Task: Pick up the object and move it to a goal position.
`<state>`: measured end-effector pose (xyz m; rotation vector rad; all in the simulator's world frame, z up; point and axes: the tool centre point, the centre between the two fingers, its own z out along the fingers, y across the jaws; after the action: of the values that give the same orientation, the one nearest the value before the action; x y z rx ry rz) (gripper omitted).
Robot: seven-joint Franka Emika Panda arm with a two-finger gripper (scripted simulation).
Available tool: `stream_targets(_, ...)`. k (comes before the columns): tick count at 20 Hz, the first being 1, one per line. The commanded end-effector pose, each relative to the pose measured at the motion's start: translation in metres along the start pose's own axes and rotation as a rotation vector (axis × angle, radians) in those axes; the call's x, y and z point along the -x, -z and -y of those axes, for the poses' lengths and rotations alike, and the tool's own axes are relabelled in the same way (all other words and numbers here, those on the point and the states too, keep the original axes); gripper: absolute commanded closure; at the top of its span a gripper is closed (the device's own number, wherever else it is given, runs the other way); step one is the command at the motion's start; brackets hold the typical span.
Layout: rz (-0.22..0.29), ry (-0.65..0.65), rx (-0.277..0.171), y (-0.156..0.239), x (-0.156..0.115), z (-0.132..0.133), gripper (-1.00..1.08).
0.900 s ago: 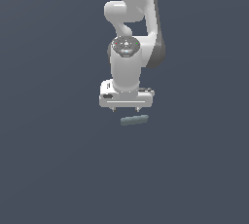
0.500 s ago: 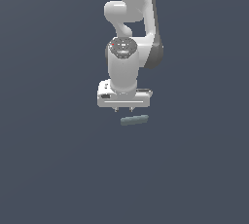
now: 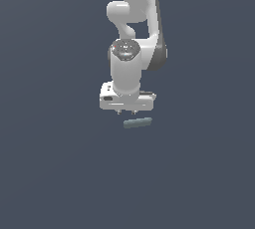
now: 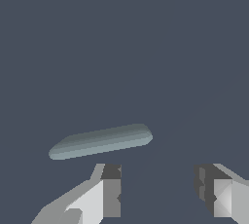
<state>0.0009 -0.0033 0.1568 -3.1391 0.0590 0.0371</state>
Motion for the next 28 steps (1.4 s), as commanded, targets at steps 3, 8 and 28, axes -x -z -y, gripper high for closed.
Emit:
stream_targets(3,-0.002,-0.055,-0.003,-0.004,0.0,0.002,-0.2)
stream_targets(8,-0.006,-0.151,-0.009,-0.011,0.001,0.006,-0.2)
stream_targets(28,-0.025,-0.693,-0.034,-0.046,0.005,0.02,-0.2)
